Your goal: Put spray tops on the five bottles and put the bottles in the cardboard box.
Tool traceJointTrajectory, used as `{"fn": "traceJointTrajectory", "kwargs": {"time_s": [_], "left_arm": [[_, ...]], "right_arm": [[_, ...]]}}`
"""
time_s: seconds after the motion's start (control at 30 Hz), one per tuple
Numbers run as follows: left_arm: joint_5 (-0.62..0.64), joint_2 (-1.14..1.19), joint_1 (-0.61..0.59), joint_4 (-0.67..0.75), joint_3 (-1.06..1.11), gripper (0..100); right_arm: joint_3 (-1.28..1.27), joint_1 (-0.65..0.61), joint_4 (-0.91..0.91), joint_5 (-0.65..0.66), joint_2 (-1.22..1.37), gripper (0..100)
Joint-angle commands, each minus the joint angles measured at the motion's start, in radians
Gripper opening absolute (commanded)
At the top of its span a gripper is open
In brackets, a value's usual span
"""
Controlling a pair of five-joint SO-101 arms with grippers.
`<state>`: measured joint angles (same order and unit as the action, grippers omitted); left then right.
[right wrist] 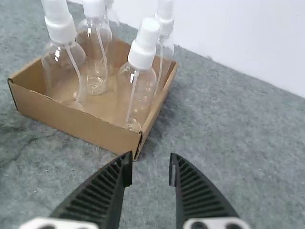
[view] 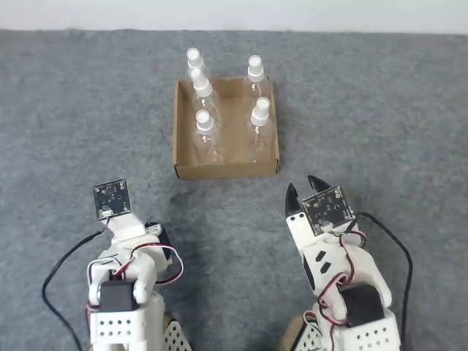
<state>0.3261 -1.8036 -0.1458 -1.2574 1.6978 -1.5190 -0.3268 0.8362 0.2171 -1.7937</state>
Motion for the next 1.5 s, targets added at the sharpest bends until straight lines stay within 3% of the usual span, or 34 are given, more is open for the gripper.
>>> {"fn": "traceJointTrajectory", "kwargs": {"time_s": [0.0,0.4,0.63,1.47], "left_arm": [[-0.006,-0.017,-0.002,-0.005,-0.013,1],[-0.006,-0.017,-0.002,-0.005,-0.013,1],[-0.006,-0.017,-0.002,-0.005,-0.013,1],[-0.006,-0.017,-0.002,-0.005,-0.013,1]], "right_arm": [[-0.02,0.01,-0.068,0.009,-0.022,7.9],[-0.16,0.01,-0.209,0.011,-0.022,8.0],[-0.163,0.01,-0.199,0.011,-0.021,8.0],[-0.163,0.01,0.248,0.002,-0.021,8.0]]}}
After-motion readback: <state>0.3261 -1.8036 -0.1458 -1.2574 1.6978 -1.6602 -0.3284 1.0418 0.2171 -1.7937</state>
